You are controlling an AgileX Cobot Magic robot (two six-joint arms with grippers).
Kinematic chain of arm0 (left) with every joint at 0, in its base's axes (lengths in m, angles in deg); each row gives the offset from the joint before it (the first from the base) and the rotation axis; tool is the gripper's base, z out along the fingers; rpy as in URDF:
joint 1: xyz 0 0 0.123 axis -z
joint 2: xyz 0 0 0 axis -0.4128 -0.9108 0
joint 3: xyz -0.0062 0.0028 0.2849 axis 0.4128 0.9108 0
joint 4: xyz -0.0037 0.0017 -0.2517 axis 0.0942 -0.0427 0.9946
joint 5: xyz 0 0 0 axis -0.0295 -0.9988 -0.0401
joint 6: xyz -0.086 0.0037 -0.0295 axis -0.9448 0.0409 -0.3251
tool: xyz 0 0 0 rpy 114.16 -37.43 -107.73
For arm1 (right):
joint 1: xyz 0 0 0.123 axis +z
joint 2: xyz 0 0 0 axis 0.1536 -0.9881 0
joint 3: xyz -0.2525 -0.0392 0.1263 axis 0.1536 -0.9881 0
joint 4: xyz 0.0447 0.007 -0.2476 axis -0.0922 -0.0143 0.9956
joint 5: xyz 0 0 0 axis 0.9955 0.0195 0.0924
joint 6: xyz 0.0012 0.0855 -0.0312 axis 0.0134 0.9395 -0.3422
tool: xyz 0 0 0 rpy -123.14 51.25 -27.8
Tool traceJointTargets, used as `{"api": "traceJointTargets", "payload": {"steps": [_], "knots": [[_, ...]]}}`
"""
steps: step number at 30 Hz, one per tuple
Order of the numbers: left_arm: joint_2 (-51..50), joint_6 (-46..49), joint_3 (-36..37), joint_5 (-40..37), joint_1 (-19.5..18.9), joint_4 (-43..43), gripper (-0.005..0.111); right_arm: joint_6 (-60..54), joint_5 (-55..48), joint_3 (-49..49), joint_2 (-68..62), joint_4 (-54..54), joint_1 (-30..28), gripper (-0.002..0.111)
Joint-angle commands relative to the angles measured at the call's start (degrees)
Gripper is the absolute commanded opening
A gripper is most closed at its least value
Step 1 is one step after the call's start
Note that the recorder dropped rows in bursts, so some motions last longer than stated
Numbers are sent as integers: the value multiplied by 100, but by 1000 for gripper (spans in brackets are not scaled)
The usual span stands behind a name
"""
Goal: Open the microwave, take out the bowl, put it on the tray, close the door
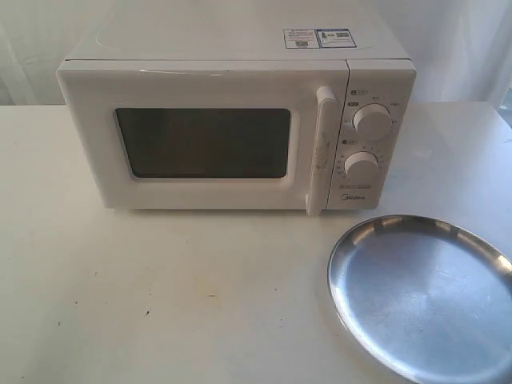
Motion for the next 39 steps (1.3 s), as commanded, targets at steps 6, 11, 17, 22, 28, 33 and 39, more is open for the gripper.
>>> {"api": "traceJointTargets", "payload": {"steps": [6,11,17,22,28,33,39], "knots": [[12,0,-16,22,7,44,0,1000,524,-35,35,4,-43,0],[12,0,-16,22,7,44,0,1845,1143,-19,35,2046,-43,0],[12,0,-16,22,7,44,0,3269,2200,1316,-1720,4273,-43,0],[12,0,-16,22,7,44,0,2107,3294,1983,-4166,4105,-43,0],[12,0,-16,22,7,44,0,1269,4246,1958,-6330,3718,-54,0],[12,0,-16,22,7,44,0,825,4516,1958,-7525,3669,-314,0],[12,0,-16,22,7,44,0,654,5693,2000,-8558,3892,-964,0]]}}
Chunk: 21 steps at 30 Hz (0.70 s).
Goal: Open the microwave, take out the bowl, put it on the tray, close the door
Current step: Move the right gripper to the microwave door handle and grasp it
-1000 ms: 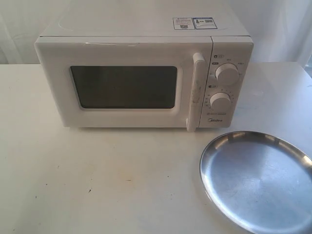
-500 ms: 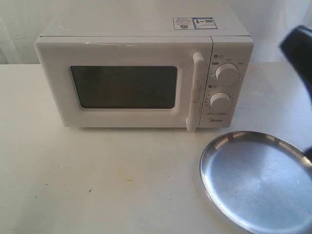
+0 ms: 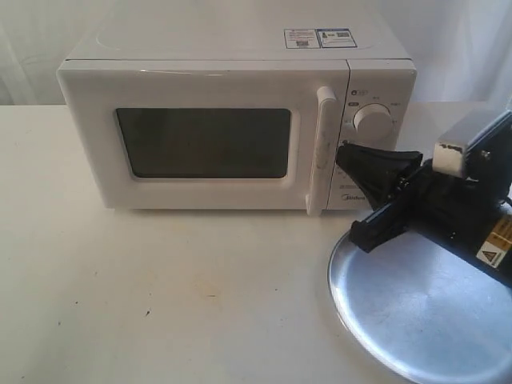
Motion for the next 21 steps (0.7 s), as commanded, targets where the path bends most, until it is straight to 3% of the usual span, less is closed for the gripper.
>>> {"api": "traceJointTargets", "payload": {"steps": [1,7,21], "knots": [[12,0,-16,22,7,44,0,-247,690,88,-551,397,-499,0],[12,0,-16,22,7,44,0,174,690,865,-1234,2016,-923,0],[12,0,-16,22,7,44,0,491,690,1807,-1974,3055,-1555,0]]}}
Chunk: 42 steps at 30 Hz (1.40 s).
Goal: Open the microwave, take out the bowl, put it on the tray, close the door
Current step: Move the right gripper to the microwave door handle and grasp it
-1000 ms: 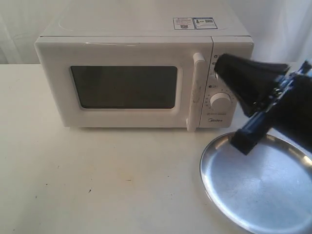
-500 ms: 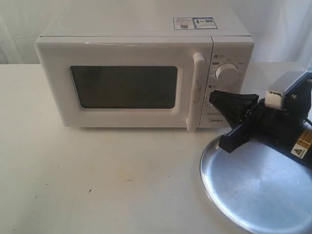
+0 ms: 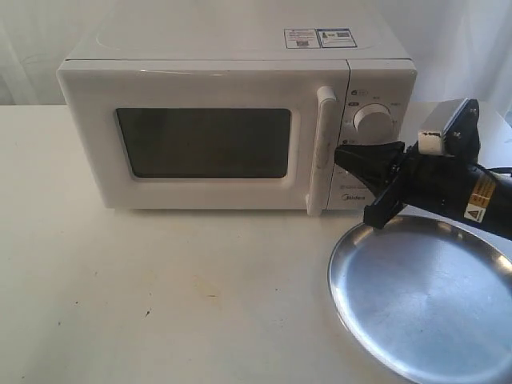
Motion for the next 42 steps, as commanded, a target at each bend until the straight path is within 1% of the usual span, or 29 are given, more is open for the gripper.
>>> {"api": "traceJointTargets", "payload": {"steps": [1,4,8,14,16,19,24,25,26,31,33,36,39,42], "knots": [[12,0,-16,22,7,44,0,-5,101,182,-48,608,-301,0],[12,0,-16,22,7,44,0,260,101,344,-172,843,-566,0],[12,0,-16,22,7,44,0,493,101,460,-375,949,-640,0],[12,0,-16,22,7,44,0,527,101,488,-391,974,-391,0],[12,0,-16,22,7,44,0,527,101,488,-391,974,-277,3],[12,0,-16,22,7,44,0,485,101,488,-391,974,-134,14],[12,0,-16,22,7,44,0,444,101,488,-391,790,-119,45],[12,0,-16,22,7,44,0,433,101,488,-391,736,-119,50],[12,0,-16,22,7,44,0,433,101,488,-391,667,-119,52],[12,0,-16,22,7,44,0,383,101,555,-391,406,-107,53],[12,0,-16,22,7,44,0,494,-78,661,-391,436,-66,52],[12,0,-16,22,7,44,0,721,-227,852,-391,677,54,51],[12,0,-16,22,7,44,0,790,-347,1009,-391,656,230,51],[12,0,-16,22,7,44,0,801,-788,1205,-391,589,400,50]]}}
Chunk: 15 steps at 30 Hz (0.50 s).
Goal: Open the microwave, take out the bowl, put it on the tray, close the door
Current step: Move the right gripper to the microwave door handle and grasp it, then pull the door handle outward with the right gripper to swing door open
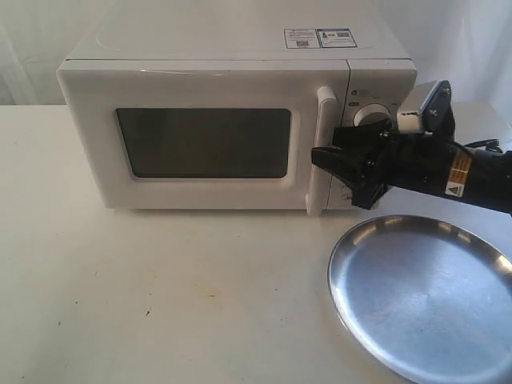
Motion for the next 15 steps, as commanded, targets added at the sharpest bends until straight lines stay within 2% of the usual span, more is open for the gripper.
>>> {"api": "traceJointTargets", "payload": {"steps": [1,5,7,8,12,13,15], "knots": [[12,0,-16,22,7,44,0,82,-557,276,9,-28,241,50],[12,0,-16,22,7,44,0,82,-693,376,-2,-45,429,40],[12,0,-16,22,7,44,0,-61,-693,376,-2,-45,471,19],[12,0,-16,22,7,44,0,-117,-669,376,-2,-45,470,3],[12,0,-16,22,7,44,0,-232,-165,376,-2,415,470,0],[12,0,-16,22,7,44,0,-232,405,376,-37,918,459,0],[12,0,-16,22,7,44,0,-241,450,364,-87,1582,393,0]]}}
